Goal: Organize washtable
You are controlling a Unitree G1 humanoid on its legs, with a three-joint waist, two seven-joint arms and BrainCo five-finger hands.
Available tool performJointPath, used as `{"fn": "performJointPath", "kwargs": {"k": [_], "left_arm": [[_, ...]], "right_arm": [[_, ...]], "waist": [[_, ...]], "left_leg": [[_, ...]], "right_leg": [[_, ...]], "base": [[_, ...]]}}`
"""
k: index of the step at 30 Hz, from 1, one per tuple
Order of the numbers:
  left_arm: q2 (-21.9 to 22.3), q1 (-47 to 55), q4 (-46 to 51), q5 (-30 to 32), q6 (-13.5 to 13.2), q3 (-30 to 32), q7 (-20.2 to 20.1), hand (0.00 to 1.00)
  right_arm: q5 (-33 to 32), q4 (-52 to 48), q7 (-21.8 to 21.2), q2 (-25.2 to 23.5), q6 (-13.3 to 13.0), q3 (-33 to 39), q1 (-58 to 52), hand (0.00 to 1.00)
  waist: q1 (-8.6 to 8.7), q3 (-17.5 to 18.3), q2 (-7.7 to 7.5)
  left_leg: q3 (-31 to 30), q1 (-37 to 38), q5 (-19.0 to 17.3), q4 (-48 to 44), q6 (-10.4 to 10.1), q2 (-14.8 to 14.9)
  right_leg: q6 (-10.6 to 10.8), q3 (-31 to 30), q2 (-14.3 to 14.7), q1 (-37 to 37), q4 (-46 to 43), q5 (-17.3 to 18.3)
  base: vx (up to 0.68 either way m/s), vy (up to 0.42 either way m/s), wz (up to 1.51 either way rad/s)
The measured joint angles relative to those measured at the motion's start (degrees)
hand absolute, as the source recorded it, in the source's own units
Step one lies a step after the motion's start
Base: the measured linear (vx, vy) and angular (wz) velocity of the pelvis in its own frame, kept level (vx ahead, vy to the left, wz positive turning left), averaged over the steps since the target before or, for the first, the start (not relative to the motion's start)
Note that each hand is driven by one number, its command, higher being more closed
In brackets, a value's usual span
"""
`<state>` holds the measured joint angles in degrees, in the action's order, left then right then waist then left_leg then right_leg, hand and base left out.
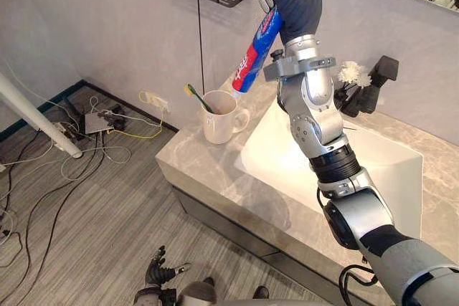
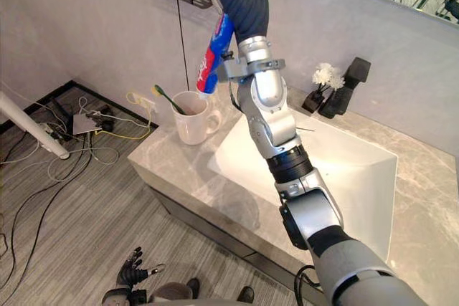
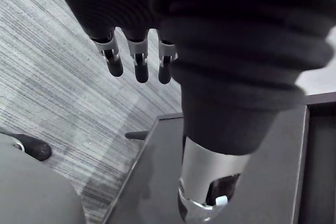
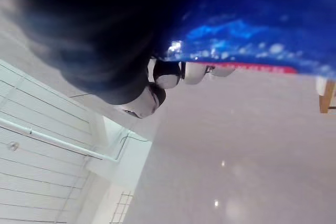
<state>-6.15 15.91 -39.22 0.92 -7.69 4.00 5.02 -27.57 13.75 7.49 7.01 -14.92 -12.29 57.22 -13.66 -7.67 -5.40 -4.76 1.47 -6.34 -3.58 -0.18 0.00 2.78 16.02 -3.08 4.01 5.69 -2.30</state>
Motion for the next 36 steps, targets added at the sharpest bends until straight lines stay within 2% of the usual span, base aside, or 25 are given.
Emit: {"fn": "performJointPath", "kwargs": {"k": [8,11,23,36], "left_arm": [[-1.2,-0.3,-1.2,0.0,0.0,-1.2,0.0,0.00],[-1.4,-0.4,-1.3,0.0,0.0,-1.7,0.0,0.00],[-2.1,-0.9,-2.6,-0.1,0.0,-2.1,-0.1,0.00],[-2.8,-1.0,-2.6,-0.4,-0.1,-3.3,0.1,0.00]], "right_arm": [[-0.1,3.4,0.0,-0.7,0.2,-0.1,2.5,1.00],[-0.1,5.9,0.0,-1.0,0.5,-0.2,2.7,1.00],[-0.1,10.1,0.1,-1.6,1.7,-1.9,4.8,1.00],[0.0,10.5,0.1,-2.2,1.8,-2.2,4.8,1.00]], "waist": [[-0.49,-1.5,-0.06],[-1.29,-1.7,-0.05],[-1.60,-3.0,-0.21],[-1.70,-3.9,-0.24]], "left_leg": [[-0.1,-0.8,-0.7,-1.5,-0.1,0.0],[-0.6,-1.6,-1.6,-3.0,-0.1,0.0],[-1.3,-3.7,-2.1,-4.9,-0.2,-0.1],[-1.4,-4.6,-2.3,-5.6,-0.2,-0.1]], "right_leg": [[0.0,0.0,0.0,-0.4,0.0,0.0],[0.0,0.0,0.2,-0.5,0.0,0.0],[0.0,0.9,0.2,-1.3,0.0,0.0],[0.0,1.0,0.2,-1.8,0.0,0.0]], "base": [[0.00,0.009,0.01],[0.01,0.008,0.02],[-0.01,0.008,0.04],[0.00,0.002,0.00]]}}
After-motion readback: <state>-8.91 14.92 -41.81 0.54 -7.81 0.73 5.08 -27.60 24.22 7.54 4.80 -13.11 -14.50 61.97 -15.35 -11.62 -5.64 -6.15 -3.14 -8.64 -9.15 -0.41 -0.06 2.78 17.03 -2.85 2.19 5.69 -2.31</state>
